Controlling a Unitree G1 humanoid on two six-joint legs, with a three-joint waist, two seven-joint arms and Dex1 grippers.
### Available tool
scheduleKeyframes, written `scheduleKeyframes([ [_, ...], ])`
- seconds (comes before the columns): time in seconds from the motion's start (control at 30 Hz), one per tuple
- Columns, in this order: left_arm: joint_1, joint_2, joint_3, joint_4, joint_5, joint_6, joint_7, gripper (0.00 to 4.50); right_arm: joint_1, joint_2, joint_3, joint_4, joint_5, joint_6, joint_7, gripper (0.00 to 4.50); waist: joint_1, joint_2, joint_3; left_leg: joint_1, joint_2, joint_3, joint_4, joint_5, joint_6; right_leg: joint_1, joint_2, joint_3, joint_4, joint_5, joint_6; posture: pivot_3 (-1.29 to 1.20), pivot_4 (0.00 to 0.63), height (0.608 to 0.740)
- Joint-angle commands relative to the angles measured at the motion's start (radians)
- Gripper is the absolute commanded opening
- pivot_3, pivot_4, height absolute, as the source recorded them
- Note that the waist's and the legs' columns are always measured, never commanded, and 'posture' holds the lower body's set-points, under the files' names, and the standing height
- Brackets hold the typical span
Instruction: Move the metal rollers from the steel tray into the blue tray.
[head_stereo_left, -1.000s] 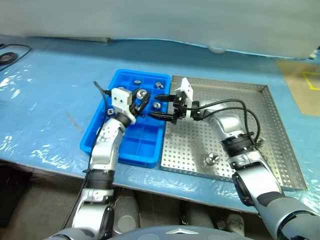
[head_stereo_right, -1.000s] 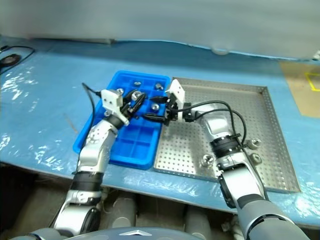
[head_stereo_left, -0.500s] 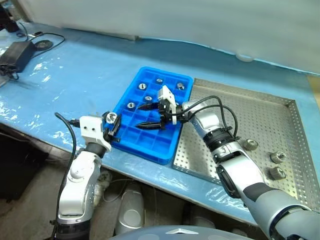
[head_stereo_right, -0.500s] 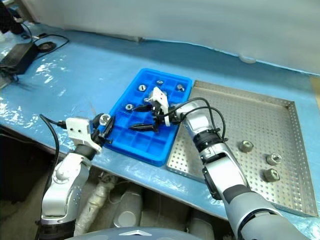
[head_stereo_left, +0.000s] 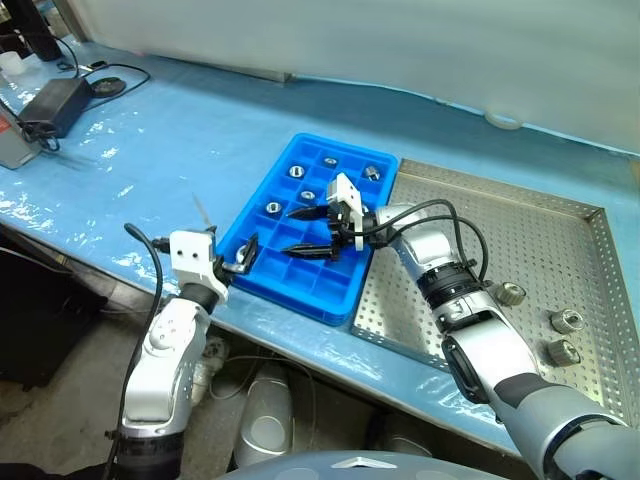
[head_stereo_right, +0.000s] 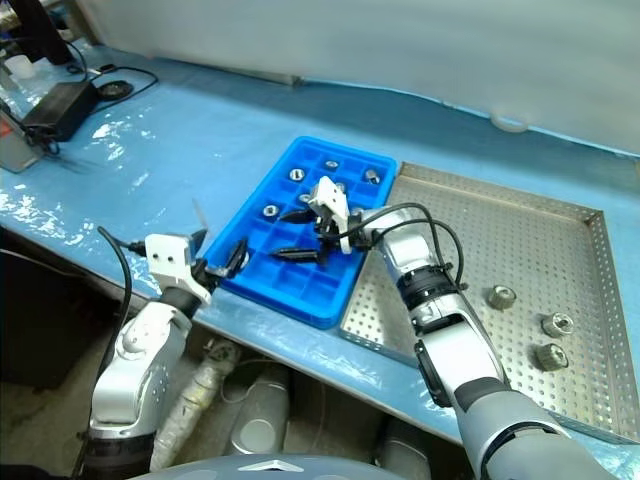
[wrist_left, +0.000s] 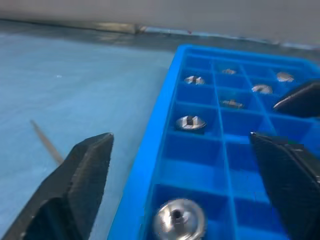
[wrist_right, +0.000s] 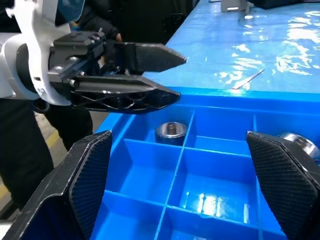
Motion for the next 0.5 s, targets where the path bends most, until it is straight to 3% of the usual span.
scheduleKeyframes([
  [0.03,-0.118,0.022,-0.031,0.031,-0.132,0.008,-0.159,4.47,0.07,-0.052,-0.053,-0.168,0.035,0.071,-0.051,4.5,-0.007,0.0,0.0,0.0,0.0,0.0,0.0,0.0,0.0,0.0,0.0,0.0,0.0,0.0,0.0,0.26,0.15,0.74],
  [0.27,-0.345,0.048,-0.139,0.262,-0.216,0.026,-0.432,4.47,0.276,-0.164,-0.16,-0.479,0.072,0.222,-0.204,4.5,-0.136,0.001,0.0,-0.001,-0.001,0.001,0.001,0.005,-0.005,0.0,0.0,0.001,0.001,0.001,0.0,-0.06,0.15,0.74],
  [0.5,-0.563,-0.018,-0.278,0.623,-0.158,-0.033,-0.668,4.47,0.565,-0.224,-0.297,-0.826,0.112,0.357,-0.402,4.5,-0.294,0.001,-0.001,0.003,-0.002,0.004,-0.001,0.006,-0.005,-0.001,0.001,0.005,-0.001,0.0,0.0,-0.35,0.15,0.74],
])
